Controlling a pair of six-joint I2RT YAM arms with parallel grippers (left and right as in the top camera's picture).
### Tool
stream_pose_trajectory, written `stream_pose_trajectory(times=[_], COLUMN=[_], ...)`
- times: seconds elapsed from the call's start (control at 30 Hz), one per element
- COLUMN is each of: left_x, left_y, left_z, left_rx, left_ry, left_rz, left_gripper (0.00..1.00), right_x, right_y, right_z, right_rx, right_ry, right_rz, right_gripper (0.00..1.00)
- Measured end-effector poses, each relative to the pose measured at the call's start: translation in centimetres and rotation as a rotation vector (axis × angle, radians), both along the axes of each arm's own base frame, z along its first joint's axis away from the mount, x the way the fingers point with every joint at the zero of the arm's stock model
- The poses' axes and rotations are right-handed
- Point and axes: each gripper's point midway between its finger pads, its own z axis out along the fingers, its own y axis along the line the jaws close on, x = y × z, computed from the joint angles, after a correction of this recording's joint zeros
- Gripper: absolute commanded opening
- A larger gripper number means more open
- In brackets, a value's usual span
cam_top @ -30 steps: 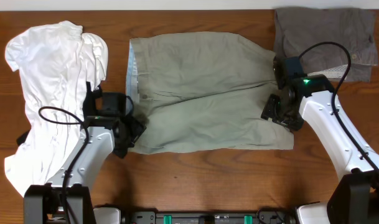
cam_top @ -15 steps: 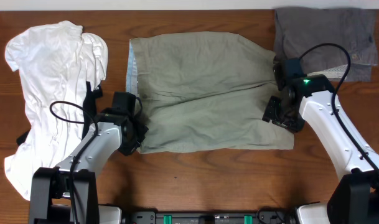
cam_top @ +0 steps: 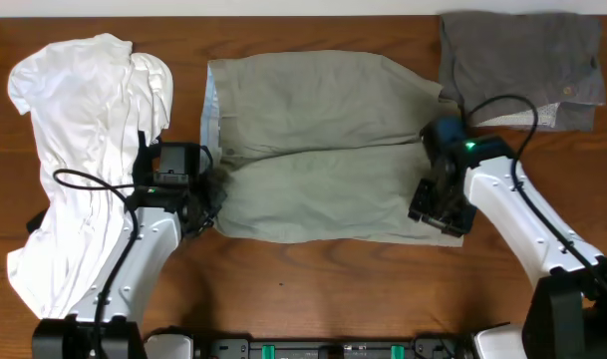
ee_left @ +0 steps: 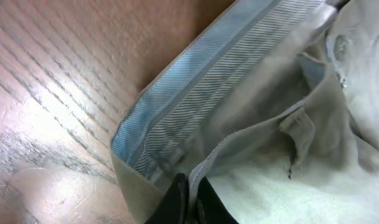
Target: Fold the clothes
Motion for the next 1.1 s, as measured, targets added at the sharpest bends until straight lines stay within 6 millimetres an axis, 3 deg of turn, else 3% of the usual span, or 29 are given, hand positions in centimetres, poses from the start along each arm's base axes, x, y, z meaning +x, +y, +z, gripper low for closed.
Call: stream_pose_trajectory(times=[0.4,0.9,1.0,1.07,1.1], left_x=[-0.1,-0.4,-0.5,-0.7,-0.8], left_y=[0.3,0.9,1.2,1.6,1.8], left_z=[0.0,-0.1,-0.2,-0.2,-0.3], left_rx=[0.020,0.069,0.080,0.086,0.090], left_ry=[0.004,0.014,0.021,0.029,0.034], left_rz=[-0.015,-0.046,-0.040,-0.031,-0.027], left_gripper=[0.06,0.06,0.06,0.06,0.06], right_x=[-1.7,-1.0,-1.1,-1.2,-1.1], right_y=[0.7,-0.7,-1.1,-1.2,-1.1], right_z=[-5.1,-5.9,-6.2,-6.3,-6.4], right_rx=[0.024,-0.052,-0.060,-0.063,-0.058], right_ry=[-0.023,-0.079,-0.077,-0.077,-0.081], right_rz=[-0.030,-0.038,-0.044,-0.045,-0.054], right_gripper=[0.56,0.57,0.53,0.44,0.34])
